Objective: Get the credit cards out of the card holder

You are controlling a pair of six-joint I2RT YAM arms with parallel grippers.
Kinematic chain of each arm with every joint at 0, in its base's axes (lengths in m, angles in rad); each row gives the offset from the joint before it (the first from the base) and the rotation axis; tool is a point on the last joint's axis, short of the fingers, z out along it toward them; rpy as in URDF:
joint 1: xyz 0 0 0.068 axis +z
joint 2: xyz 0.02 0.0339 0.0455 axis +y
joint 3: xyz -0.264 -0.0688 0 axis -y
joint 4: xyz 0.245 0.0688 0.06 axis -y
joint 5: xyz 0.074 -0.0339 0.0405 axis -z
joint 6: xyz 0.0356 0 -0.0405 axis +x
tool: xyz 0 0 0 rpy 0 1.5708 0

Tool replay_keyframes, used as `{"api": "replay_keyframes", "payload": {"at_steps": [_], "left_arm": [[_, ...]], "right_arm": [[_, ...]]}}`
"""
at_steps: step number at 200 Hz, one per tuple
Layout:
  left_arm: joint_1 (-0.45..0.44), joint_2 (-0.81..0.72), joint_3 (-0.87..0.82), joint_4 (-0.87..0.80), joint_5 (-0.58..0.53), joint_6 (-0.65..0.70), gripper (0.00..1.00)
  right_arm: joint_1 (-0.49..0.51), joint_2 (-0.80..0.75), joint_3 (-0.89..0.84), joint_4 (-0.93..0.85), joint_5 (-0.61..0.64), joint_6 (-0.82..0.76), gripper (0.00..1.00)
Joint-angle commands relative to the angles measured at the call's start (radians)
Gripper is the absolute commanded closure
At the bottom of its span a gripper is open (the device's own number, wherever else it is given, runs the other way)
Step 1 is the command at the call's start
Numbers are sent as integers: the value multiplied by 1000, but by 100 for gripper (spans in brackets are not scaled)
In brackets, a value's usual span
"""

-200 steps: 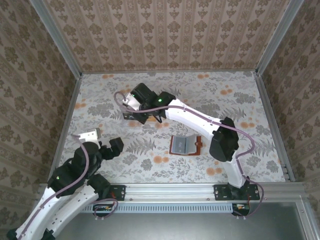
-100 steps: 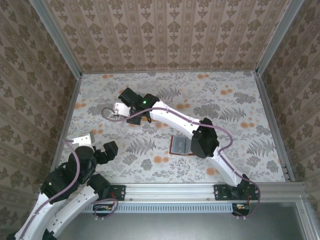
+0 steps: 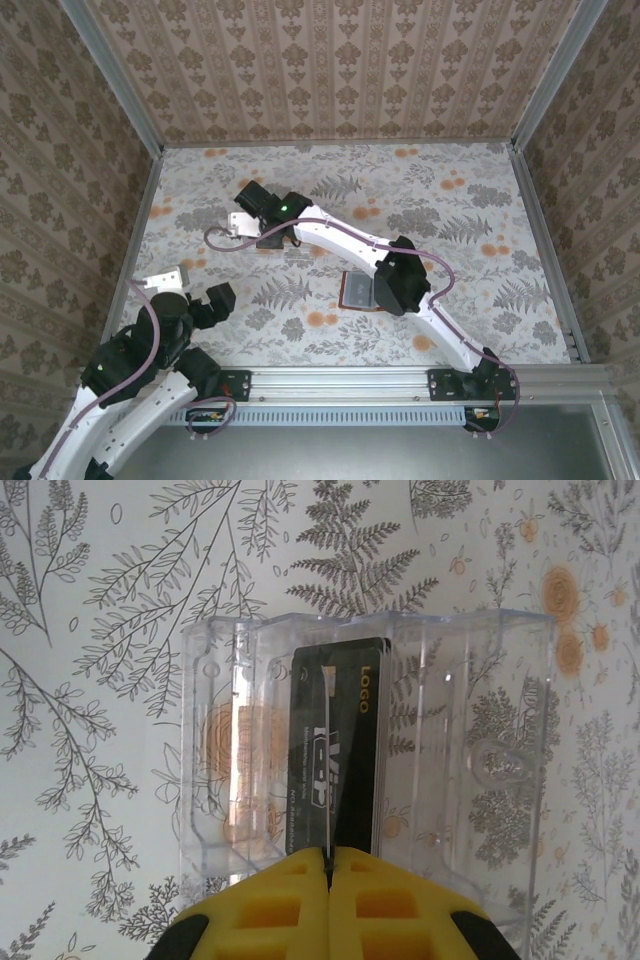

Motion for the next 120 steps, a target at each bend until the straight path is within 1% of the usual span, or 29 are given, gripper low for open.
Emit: {"api": "replay_keyframes", "payload": {"at_steps": [1,104,107,120], "left_arm": [[5,-7,18,-18,-19,-15,0],[3,-7,13,-9,-7,-8,0],[4,-9,13,-9,-7,-8,0],[4,-11,12,-9,-7,-8,0]], "right_arm": [[6,27,30,8,30,-23,100],[2,87,46,29,31,3,100],[2,89,47,29,32,3,98],[1,93,47,32,39,6,83]]}}
